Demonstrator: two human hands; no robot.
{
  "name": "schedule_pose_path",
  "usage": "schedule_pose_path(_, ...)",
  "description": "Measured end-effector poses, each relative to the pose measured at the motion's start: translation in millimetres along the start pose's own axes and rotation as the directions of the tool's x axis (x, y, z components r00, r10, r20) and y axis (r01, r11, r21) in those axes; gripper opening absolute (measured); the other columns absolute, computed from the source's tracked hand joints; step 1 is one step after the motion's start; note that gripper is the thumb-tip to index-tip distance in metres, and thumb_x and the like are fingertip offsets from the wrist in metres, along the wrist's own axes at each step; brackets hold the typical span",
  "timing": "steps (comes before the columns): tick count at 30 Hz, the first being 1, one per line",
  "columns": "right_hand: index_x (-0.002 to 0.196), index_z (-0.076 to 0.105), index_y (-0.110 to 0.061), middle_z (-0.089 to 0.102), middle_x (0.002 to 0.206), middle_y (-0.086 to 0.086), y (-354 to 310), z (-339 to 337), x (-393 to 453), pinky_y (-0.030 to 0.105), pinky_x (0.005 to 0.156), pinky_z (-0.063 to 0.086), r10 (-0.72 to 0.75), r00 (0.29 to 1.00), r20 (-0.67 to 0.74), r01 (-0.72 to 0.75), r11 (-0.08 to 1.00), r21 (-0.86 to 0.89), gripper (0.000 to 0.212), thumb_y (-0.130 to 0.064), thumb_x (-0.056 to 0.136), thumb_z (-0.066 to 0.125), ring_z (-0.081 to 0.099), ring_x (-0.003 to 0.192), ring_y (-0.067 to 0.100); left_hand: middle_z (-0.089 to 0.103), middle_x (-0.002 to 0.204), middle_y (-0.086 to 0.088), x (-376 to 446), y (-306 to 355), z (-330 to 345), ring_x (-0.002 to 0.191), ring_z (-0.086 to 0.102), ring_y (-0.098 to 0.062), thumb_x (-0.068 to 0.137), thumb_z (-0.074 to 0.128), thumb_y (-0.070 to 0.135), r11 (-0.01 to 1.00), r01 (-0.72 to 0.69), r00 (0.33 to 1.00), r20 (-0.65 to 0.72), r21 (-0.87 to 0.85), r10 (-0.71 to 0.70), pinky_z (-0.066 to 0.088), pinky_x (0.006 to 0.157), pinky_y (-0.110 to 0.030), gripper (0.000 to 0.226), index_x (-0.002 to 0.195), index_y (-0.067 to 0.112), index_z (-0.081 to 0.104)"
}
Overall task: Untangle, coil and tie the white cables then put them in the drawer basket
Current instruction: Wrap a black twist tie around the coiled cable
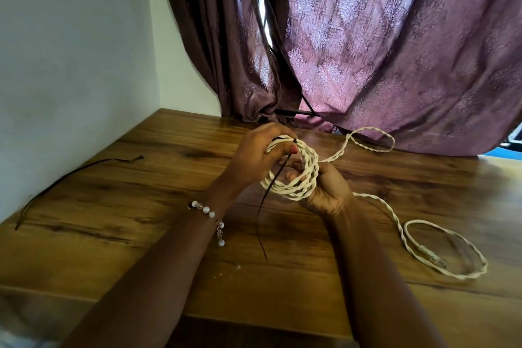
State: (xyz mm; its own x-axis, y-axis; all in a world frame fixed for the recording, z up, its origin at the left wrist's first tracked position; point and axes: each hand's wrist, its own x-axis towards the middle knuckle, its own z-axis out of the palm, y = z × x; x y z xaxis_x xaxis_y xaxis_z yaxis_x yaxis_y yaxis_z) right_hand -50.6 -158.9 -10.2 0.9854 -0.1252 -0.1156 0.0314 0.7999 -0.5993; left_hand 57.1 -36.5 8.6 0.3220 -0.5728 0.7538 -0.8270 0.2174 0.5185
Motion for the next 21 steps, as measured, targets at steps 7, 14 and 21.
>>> schedule_pose_path(7, 0.116, 0.062, 0.006, 0.062, 0.118, 0.024, 0.3, -2.7, 1.9, 0.048, 0.067, 0.058, 0.004, 0.998, 0.064, -0.004, 1.000, -0.002, 0.073, 0.011, 0.048, 0.088, 0.068, 0.093, 0.036, 0.064, 0.097, -0.006, -1.8, -0.2, 0.0, 0.090, 0.059, -0.008, 0.094, 0.054, 0.026, 0.993, -0.095, 0.995, -0.017, 0.067, 0.096, 0.044, 0.078, -0.018, 0.028, 0.103, 0.002, 0.066)
schedule_pose_path(14, 0.062, 0.075, -0.004, 0.070, 0.063, 0.010, 4.6, -4.4, -3.0, 0.028, 0.048, 0.057, -0.086, 0.996, 0.007, 0.085, 0.978, -0.191, 0.060, -0.005, 0.006, 0.097, 0.069, 0.056, 0.018, 0.064, 0.094, -0.008, -1.0, 5.7, 5.3, 0.086, 0.059, -0.013, 0.092, 0.052, 0.022, 0.977, -0.179, 0.984, 0.000, 0.116, 0.180, 0.045, 0.076, -0.021, 0.027, 0.101, 0.000, 0.067)
schedule_pose_path(21, 0.082, 0.076, -0.006, 0.072, 0.090, 0.014, 7.7, -11.8, 14.1, 0.036, 0.074, 0.058, -0.159, 0.982, 0.102, 0.182, 0.943, -0.280, 0.060, -0.013, 0.027, 0.099, 0.070, 0.080, 0.023, 0.068, 0.092, -0.005, 0.4, -1.5, 2.4, 0.086, 0.063, -0.010, 0.088, 0.064, 0.017, 0.990, -0.127, 0.984, -0.116, 0.061, 0.134, 0.048, 0.076, -0.021, 0.018, 0.098, 0.003, 0.071)
